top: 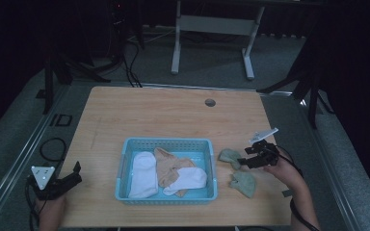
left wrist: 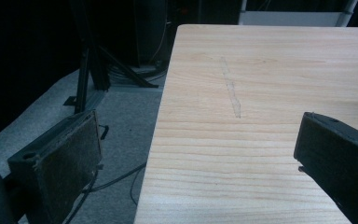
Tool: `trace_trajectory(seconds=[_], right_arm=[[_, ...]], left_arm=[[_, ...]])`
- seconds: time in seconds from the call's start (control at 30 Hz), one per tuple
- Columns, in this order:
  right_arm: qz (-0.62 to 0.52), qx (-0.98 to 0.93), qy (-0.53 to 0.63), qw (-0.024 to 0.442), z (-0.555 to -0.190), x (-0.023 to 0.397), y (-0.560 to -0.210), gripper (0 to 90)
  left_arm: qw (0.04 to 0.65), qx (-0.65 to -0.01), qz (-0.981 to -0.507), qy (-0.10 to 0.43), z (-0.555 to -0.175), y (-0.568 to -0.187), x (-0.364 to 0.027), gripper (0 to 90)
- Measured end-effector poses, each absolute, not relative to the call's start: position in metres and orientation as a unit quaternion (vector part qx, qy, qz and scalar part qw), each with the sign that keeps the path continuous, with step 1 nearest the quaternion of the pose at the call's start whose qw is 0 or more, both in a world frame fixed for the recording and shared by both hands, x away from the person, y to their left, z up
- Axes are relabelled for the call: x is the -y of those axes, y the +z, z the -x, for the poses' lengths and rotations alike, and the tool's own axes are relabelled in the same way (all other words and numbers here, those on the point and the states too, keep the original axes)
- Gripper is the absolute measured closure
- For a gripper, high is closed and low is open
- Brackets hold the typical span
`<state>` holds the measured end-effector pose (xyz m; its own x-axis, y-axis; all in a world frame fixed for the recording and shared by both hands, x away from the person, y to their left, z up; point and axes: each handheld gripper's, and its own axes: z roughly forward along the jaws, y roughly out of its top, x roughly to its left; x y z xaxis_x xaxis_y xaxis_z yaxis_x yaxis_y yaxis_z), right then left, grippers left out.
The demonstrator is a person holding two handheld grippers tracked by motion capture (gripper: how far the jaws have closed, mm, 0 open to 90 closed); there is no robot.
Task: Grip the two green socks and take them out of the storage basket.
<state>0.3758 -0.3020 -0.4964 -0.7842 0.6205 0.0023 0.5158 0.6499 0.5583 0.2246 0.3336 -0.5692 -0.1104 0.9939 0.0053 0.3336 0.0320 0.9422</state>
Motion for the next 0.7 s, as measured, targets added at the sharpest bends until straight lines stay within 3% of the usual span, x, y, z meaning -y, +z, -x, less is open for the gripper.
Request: trace_trajectory(seconds=[0.37,0.47,0.7], right_arm=[[-0.368,-0.876,0.291,0.116,-0.367,0.335,-0.504,25.0],[-0.374,-0.872,0.293,0.116,-0.364,0.343,-0.51,15.4],[-0.388,-0.851,0.327,0.137,-0.356,0.358,-0.519,13.7]], left_arm=[[0.382,-0.609,-0.545,0.431,-0.225,-0.569,-0.334,0.4],[0.381,-0.609,-0.546,0.432,-0.225,-0.569,-0.333,0.4],[0.383,-0.608,-0.546,0.431,-0.225,-0.569,-0.334,0.4]])
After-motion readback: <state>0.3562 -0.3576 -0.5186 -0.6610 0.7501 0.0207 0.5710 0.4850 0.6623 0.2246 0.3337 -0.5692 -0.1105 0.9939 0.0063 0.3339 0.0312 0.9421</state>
